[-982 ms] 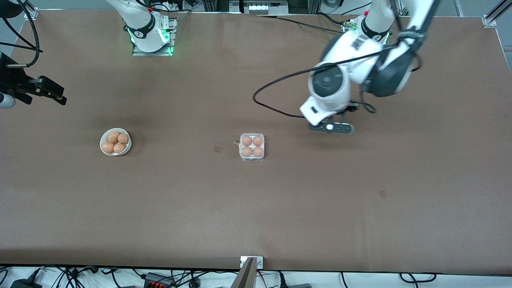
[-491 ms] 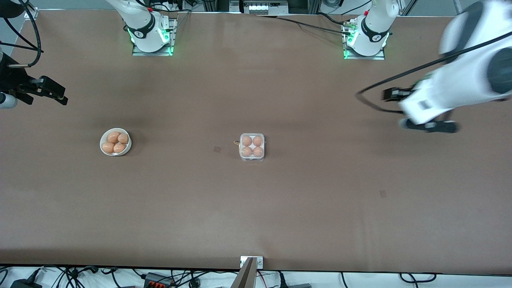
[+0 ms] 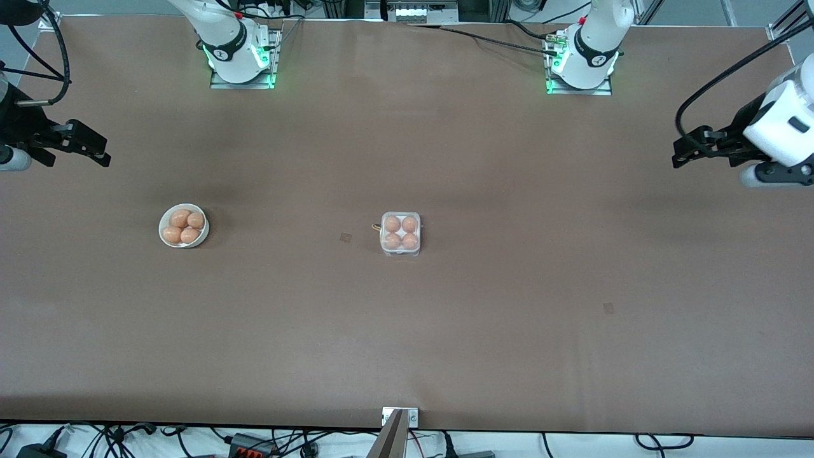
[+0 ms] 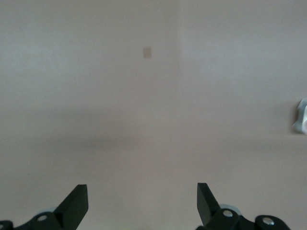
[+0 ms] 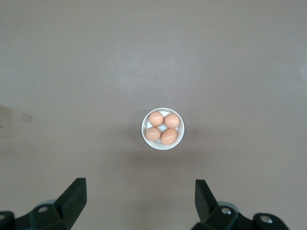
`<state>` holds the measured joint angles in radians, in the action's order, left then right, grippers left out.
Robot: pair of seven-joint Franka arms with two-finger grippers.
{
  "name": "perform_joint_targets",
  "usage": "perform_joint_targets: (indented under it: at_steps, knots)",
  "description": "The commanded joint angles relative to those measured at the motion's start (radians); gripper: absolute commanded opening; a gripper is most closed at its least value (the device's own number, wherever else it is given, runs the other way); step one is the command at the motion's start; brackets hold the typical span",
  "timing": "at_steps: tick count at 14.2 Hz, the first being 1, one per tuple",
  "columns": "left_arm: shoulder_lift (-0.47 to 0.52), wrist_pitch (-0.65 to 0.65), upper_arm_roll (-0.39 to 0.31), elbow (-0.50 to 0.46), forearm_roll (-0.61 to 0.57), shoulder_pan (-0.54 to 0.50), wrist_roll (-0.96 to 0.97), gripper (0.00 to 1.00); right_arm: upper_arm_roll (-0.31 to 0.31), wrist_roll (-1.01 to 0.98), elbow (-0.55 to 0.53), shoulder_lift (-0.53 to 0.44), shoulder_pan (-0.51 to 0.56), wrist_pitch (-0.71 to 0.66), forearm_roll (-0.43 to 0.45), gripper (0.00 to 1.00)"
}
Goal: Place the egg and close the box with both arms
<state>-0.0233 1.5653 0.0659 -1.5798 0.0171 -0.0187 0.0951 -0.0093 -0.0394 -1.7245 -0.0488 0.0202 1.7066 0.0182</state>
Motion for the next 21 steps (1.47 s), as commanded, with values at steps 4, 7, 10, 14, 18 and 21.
perform_joint_targets:
  at_steps: [4, 7, 10, 14, 18, 21]
  knots:
    - [0.156, 0.185, -0.048, -0.261, 0.030, 0.052, -0.014, 1.00, -0.001, 0.006, 0.002, -0.008, 0.000, -0.044, -0.001, 1.00]
    - [0.166, 0.165, -0.048, -0.263, 0.018, 0.075, -0.008, 1.00, -0.003, 0.006, -0.001, -0.008, 0.000, -0.035, 0.002, 1.00]
    - [0.142, 0.145, -0.040, -0.244, 0.017, 0.077, -0.008, 1.00, -0.003, 0.013, -0.004, -0.008, 0.001, -0.027, 0.000, 1.00]
    - [0.071, 0.015, -0.040, -0.121, 0.015, 0.077, -0.011, 1.00, -0.003, 0.082, -0.043, -0.029, 0.001, -0.021, 0.006, 1.00]
    - [0.069, 0.015, -0.037, -0.120, 0.015, 0.078, -0.005, 1.00, -0.001, 0.079, -0.041, -0.028, 0.001, -0.013, 0.008, 1.00]
    - [0.069, 0.015, -0.037, -0.120, 0.004, 0.079, -0.005, 1.00, -0.004, 0.036, -0.036, -0.025, 0.004, -0.015, 0.006, 1.00]
